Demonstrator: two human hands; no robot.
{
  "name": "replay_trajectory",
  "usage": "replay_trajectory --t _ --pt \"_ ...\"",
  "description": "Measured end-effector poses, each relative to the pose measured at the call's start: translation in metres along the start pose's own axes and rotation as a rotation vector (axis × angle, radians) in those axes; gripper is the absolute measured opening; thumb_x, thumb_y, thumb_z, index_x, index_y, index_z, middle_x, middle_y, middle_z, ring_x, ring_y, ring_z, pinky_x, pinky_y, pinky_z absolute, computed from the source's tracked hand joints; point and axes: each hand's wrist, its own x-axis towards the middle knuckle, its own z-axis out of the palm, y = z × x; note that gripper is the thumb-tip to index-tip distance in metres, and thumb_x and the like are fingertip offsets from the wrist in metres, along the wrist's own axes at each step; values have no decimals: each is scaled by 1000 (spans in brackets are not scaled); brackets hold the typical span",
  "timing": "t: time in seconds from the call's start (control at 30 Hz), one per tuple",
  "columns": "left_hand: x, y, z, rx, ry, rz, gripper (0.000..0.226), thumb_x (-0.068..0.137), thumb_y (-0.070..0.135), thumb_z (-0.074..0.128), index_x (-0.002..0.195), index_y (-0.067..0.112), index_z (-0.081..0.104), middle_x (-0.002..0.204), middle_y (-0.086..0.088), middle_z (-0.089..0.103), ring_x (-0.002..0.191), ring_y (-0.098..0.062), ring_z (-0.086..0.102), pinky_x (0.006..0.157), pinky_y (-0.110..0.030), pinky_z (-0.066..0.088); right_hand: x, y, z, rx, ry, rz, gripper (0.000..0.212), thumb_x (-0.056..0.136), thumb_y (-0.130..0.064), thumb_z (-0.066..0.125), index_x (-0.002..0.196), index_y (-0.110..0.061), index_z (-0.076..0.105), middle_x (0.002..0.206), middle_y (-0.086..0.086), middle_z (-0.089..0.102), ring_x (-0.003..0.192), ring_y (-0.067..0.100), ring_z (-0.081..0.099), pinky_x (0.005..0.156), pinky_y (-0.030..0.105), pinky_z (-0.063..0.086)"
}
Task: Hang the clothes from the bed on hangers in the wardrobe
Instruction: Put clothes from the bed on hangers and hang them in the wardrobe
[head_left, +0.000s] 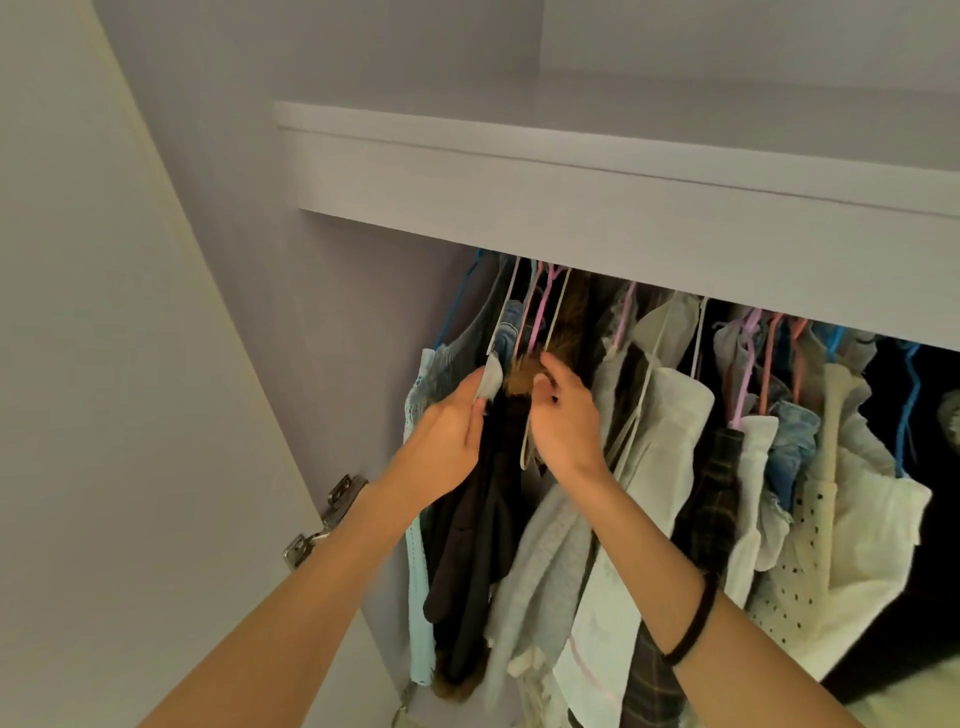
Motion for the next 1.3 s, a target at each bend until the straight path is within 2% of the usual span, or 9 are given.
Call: replay_trajectory --t 0.07,0.17,0.4,0.53,0.73,0.87,1.0,1.13,1.3 --pt "-2 9 10 -13 -28 29 43 98 7 35 141 6 33 60 12 43 51 3 50 49 -11 33 -2 -4 -13 -76 7 -107 41 99 -11 34 140 -13 38 145 4 38 133 16 35 104 15 22" --pt "-5 21 25 -40 -71 115 46 97 13 32 143 9 28 81 -7 59 59 -8 52 62 -27 44 3 -9 -34 -261 6 -303 40 98 -7 36 137 -8 43 148 6 33 138 16 27 101 1 10" --pt "-11 63 49 -65 -150 222 53 98 12 35 147 10 17 122 -19 53 86 -24 55 71 -22 37 18 5 -78 -640 -58 -373 36 100 -13 35 132 -5 49 148 5 35 143 16 15 110 17 9" --pt "-11 58 44 -36 -257 190 52 100 34 30 147 15 21 148 -13 33 130 -25 40 104 -34 36 16 7 -77 -680 -32 -347 37 100 -24 34 130 -10 51 145 0 39 142 14 16 110 29 22" --pt "2 2 6 381 210 89 38 90 9 42 127 2 50 130 -18 50 123 -36 44 99 -51 37 15 8 -76 -725 -71 -300 38 96 -20 39 134 -19 43 148 -8 29 143 9 7 107 34 30" --pt "23 -18 -15 413 129 -358 49 96 13 43 139 -1 27 137 -23 34 120 -41 39 96 -48 33 13 11 -76 -731 -62 -325 39 97 -18 36 137 -18 41 149 -8 28 143 9 6 109 32 27" --pt "41 -29 -13 375 44 -493 34 99 24 36 121 -2 43 122 -25 47 109 -45 49 85 -45 40 11 15 -77 -761 -68 -346 42 99 -21 34 140 -18 37 151 -6 23 144 12 5 113 30 19" --pt "51 -24 -1 303 23 -389 36 102 28 28 107 -3 46 93 -24 61 90 -44 56 64 -37 36 7 14 -77 -864 -107 -337 45 100 -26 31 145 -19 28 155 -3 14 144 17 -1 115 35 16" --pt "40 -11 7 152 231 -240 32 102 21 27 95 0 50 57 2 41 56 -24 44 55 -35 34 3 12 -70 -859 -105 -364 46 101 -24 31 145 -14 28 156 1 10 145 19 -3 116 33 10"
